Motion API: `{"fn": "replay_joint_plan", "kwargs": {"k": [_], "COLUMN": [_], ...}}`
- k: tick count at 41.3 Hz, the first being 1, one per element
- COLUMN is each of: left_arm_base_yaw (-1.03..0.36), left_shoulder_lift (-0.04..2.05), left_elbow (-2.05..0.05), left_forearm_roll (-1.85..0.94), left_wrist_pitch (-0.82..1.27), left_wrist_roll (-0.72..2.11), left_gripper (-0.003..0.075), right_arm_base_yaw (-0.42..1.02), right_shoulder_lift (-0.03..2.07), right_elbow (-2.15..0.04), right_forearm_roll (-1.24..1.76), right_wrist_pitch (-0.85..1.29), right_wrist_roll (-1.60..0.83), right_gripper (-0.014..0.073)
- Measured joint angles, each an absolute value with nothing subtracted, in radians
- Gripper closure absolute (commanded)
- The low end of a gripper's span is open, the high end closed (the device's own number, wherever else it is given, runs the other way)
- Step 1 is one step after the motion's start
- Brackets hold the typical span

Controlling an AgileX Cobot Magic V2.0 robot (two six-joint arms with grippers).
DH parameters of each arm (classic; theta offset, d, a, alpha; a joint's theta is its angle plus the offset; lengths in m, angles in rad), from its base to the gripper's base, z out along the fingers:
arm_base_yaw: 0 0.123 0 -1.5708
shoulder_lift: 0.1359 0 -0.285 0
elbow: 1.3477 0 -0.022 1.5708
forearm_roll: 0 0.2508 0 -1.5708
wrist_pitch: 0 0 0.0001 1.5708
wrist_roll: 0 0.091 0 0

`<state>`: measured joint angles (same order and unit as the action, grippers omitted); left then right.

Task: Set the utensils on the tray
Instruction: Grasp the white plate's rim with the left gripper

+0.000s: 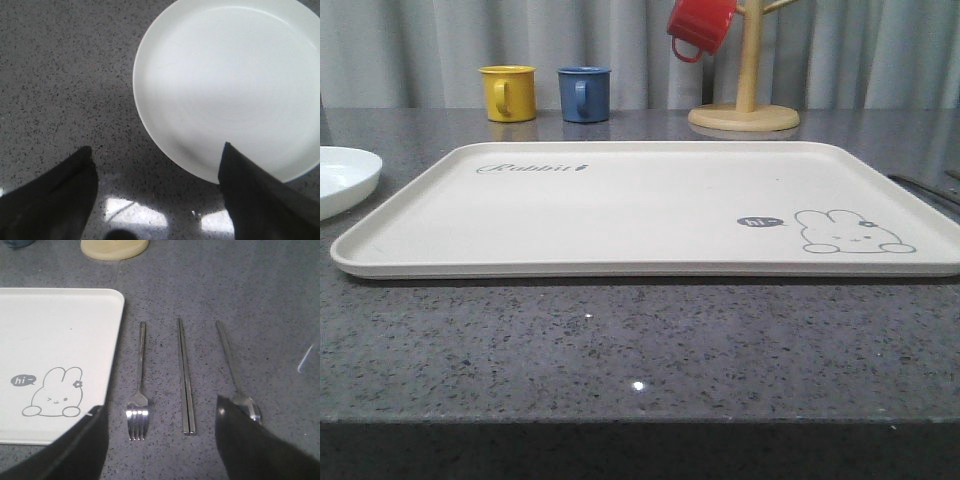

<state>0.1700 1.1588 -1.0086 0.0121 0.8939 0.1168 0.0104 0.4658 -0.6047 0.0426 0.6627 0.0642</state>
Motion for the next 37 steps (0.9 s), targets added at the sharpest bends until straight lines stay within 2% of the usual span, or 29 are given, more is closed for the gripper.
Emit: {"fn": "replay_joint_plan", "kwargs": {"k": [9,25,29,37], "left_arm_base_yaw": [0.33,0.347,0.347,0.347], "left_shoulder_lift": [1.373,1.546,1.55,1.55], "left_elbow": [-1.059,-1.073,-1.073,-1.073], "left_forearm_roll": [-0.212,-0.33,-0.335,-0.337], "left_wrist_pitch": [0.893,0.749,0.742,0.742], "left_wrist_roll": [0.286,0.339,0.339,0.339], "left_gripper": [0.0226,0.0235,0.0304,0.0533], "right_arm_base_yaw": [0.01,0.01,0.01,0.01], "right_shoulder_lift": [0.466,0.466,0.466,0.466], "right_elbow": [-0.605,-0.605,-0.605,-0.605], "right_forearm_roll": [0.043,0.043,0.043,0.043], "right_wrist_pitch": [0.663,0.663,0.664,0.664], "right_wrist_roll": [0.064,0.064,0.064,0.064], "right_gripper": [0.0104,0.0104,0.0104,0.0104]}}
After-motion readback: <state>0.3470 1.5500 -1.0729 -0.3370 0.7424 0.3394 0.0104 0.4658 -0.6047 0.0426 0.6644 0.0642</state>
